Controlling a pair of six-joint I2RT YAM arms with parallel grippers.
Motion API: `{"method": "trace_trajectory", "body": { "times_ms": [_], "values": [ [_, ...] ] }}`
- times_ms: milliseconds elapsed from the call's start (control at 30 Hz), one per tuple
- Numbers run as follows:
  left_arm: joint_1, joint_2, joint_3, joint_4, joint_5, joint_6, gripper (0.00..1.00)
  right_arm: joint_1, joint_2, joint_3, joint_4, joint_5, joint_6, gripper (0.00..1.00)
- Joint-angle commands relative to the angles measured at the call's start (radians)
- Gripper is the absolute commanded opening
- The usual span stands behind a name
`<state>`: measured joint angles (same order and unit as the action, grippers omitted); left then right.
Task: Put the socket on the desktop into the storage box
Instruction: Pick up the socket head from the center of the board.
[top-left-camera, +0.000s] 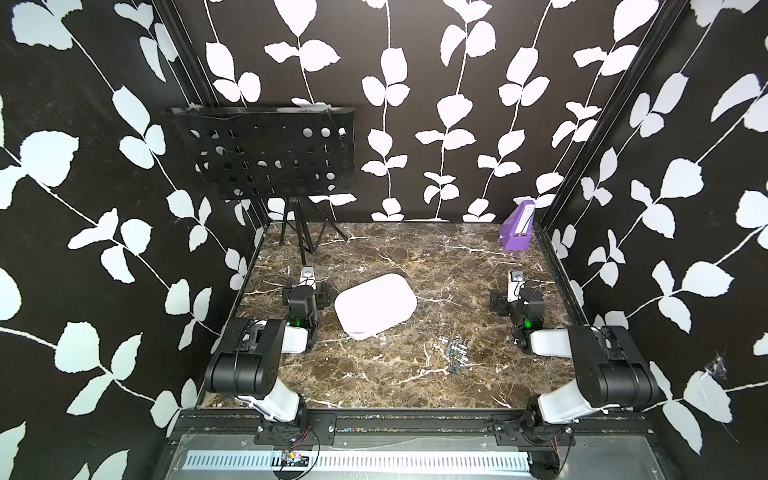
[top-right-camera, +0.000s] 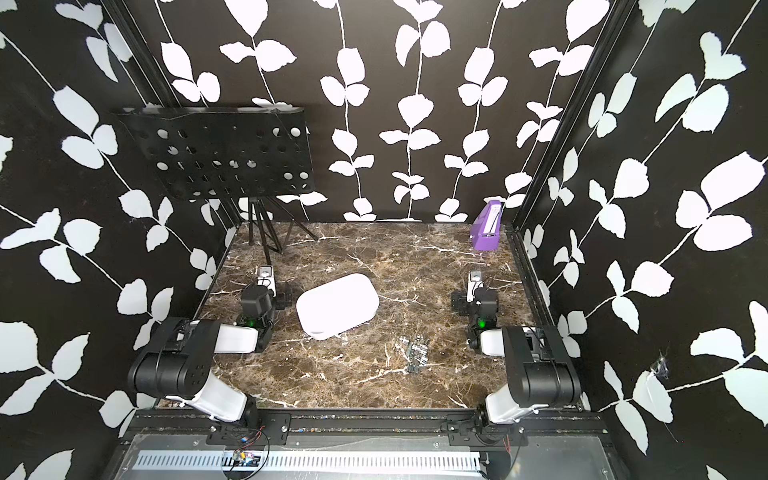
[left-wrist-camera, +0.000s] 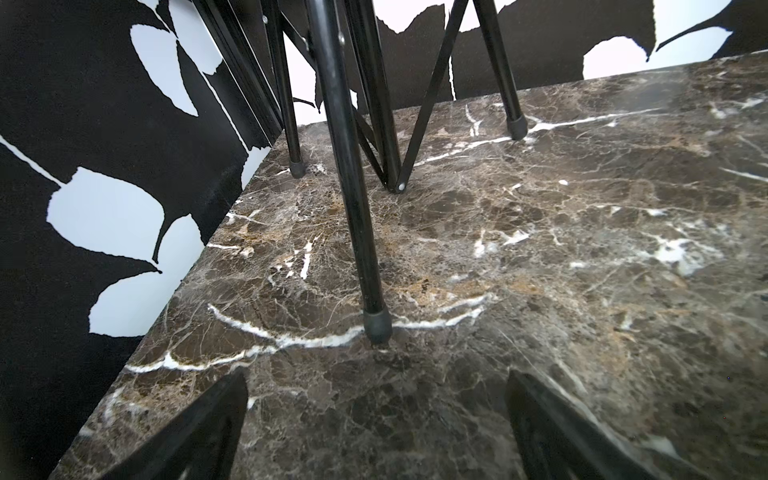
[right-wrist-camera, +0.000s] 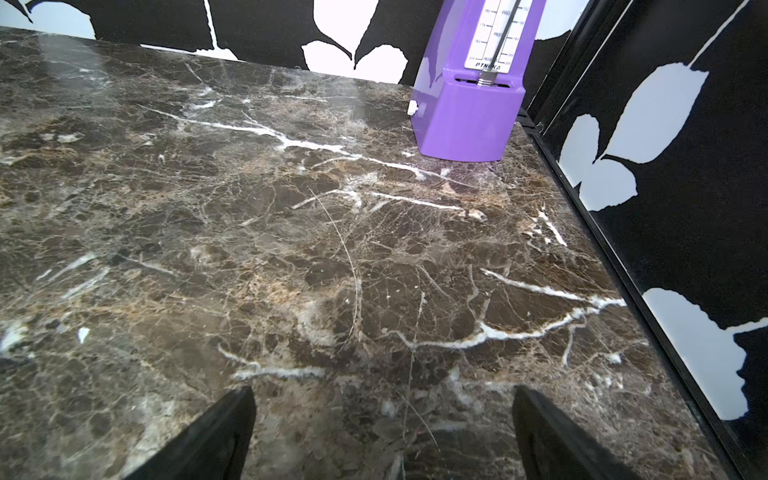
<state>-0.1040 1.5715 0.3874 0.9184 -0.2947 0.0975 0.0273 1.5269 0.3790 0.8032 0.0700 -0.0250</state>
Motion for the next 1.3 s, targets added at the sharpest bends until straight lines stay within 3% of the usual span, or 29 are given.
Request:
{"method": "trace_trajectory", "body": {
  "times_ms": [0,667,767,867,933,1000,1067,1100,1167,1233,1267],
  "values": [
    [0.005,-0.019,-0.002,0.007,0.005,-0.005,0.99,-0.004,-0.001,0.028,0.026,-0.004,0.013,0.99],
    [0.005,-0.029,-0.002,0.010,0.007,0.003,0.99,-0.003,-0.013,0.037,0.012,-0.015,0.008,0.99],
    [0.005,-0.068,0.024,-0.075,0.012,0.000,0.99,0.005,-0.070,0.083,-0.127,-0.012,0.000,0.99],
    [0.005,-0.121,0.017,-0.108,-0.071,-0.029,0.99,0.005,-0.110,0.047,-0.093,0.018,0.013,0.99],
    [0.005,-0.225,-0.003,-0.161,-0.115,-0.048,0.99,0.006,-0.204,0.002,-0.082,0.064,0.029,0.99],
    [0.004,-0.357,0.002,-0.267,-0.138,-0.113,0.99,0.006,-0.339,0.016,-0.259,0.184,0.143,0.99],
    [0.004,-0.483,0.055,-0.474,-0.195,-0.292,0.99,0.005,-0.465,0.089,-0.534,0.272,0.319,0.99],
    [0.004,-0.542,0.098,-0.627,-0.167,-0.357,0.99,0.002,-0.525,0.142,-0.690,0.254,0.367,0.99],
    [0.004,-0.609,0.126,-0.747,-0.099,-0.420,0.99,0.002,-0.582,0.191,-0.810,0.187,0.406,0.99],
    [0.006,-0.652,0.086,-0.744,-0.099,-0.583,0.99,-0.001,-0.636,0.190,-0.880,0.159,0.552,0.99],
    [0.007,-0.661,0.052,-0.679,-0.028,-0.565,0.99,-0.002,-0.659,0.187,-0.897,0.138,0.584,0.99]
  ]
}}
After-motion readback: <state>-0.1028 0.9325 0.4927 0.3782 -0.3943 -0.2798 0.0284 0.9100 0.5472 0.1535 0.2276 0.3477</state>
